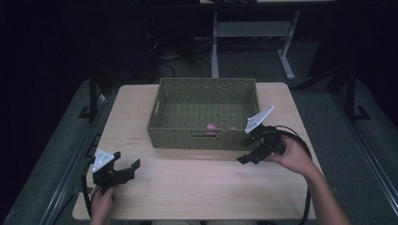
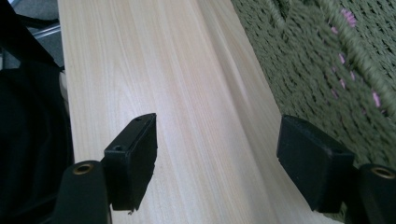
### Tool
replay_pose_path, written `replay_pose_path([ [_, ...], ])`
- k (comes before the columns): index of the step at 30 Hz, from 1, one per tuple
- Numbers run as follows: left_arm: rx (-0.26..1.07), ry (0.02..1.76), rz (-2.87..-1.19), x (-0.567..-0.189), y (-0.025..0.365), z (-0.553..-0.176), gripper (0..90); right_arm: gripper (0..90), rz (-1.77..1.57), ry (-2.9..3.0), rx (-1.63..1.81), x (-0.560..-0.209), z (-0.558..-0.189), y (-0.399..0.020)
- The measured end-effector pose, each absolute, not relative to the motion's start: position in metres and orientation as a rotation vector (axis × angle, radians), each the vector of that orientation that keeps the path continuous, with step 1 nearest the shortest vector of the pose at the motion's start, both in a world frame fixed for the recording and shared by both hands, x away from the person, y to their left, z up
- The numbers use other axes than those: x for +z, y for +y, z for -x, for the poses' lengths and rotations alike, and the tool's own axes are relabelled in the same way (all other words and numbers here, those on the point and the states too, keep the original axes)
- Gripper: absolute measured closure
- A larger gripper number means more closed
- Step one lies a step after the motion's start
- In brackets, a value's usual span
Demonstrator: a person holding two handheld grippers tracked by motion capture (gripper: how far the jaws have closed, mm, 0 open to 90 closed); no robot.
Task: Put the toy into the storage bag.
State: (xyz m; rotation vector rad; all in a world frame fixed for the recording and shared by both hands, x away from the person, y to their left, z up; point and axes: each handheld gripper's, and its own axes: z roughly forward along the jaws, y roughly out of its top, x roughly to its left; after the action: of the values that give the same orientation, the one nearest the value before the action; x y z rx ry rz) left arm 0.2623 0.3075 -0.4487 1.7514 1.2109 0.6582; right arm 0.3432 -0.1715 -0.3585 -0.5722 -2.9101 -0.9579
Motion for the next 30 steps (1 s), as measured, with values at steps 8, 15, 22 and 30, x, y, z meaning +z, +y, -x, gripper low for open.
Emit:
replay_pose_path([
  [8,0.661,1.214,-1.749,-0.449,0.309,-0.262,13.8,28.7,0.591,-2.901,-0.976,-0.374,-0.337,-0.176],
  [15,0.663,1.214,-1.75,-0.449,0.309,-0.262,13.9,28.6,0.608,-2.887,-0.972,-0.388,-0.332,-0.179],
  [22,0.664,1.215,-1.752,-0.449,0.309,-0.262,13.9,28.6,0.635,-2.877,-0.969,-0.398,-0.328,-0.184],
  [30,0.663,1.215,-1.749,-0.449,0.309,-0.261,13.9,28.6,0.667,-2.864,-0.958,-0.408,-0.325,-0.191],
])
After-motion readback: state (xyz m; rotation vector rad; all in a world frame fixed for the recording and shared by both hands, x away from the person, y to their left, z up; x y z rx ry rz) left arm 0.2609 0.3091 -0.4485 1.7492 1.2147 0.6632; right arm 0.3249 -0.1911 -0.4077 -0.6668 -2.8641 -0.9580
